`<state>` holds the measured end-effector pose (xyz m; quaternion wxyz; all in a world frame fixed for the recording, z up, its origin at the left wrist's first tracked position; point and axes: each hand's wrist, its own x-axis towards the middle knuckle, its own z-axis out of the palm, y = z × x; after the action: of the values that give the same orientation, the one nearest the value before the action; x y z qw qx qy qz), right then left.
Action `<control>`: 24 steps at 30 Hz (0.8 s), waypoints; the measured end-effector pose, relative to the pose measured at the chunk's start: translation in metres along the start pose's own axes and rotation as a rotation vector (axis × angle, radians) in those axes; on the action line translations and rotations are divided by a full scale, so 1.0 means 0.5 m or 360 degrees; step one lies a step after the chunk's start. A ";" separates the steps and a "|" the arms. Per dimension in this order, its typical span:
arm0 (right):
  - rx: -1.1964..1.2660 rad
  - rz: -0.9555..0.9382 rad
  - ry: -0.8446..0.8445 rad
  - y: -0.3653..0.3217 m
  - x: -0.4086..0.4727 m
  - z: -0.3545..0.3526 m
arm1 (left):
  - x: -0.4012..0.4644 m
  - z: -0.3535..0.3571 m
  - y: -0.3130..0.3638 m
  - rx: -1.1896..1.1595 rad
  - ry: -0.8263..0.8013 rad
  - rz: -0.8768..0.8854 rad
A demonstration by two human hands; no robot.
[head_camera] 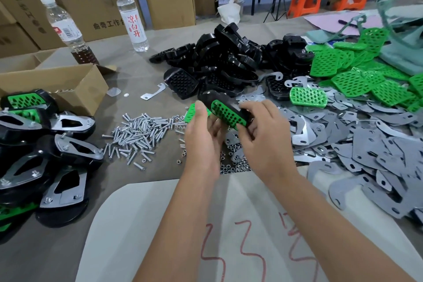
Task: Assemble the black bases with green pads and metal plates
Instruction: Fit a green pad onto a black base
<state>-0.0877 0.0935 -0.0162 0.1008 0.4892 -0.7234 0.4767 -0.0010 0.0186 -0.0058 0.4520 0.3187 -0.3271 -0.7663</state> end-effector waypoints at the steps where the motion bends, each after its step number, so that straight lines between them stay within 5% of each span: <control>1: -0.0041 -0.0027 -0.0027 -0.003 0.001 -0.001 | -0.006 0.004 -0.001 -0.0068 -0.0085 -0.0066; 5: -0.0089 -0.0230 -0.0309 -0.020 -0.001 -0.010 | -0.017 0.003 -0.002 -0.0028 -0.0236 -0.0105; 11: 0.0165 -0.0351 -0.0481 0.003 0.012 -0.047 | -0.005 -0.003 -0.007 -0.0121 -0.0001 -0.0191; 16: -0.0354 0.0178 -0.0079 0.064 0.045 -0.084 | -0.001 -0.004 -0.014 -0.0234 -0.0063 -0.0262; 19: -0.0845 0.0525 -0.0320 0.100 0.065 -0.100 | 0.000 -0.007 -0.016 -0.0201 -0.0056 -0.0265; 24: -0.0854 0.0421 -0.0578 0.109 0.074 -0.090 | 0.003 -0.010 -0.013 -0.0186 -0.0058 -0.0269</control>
<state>-0.1644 0.1100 -0.0022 0.0328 0.4242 -0.8862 0.1835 -0.0008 0.0189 -0.0142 0.3976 0.3044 -0.2621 -0.8250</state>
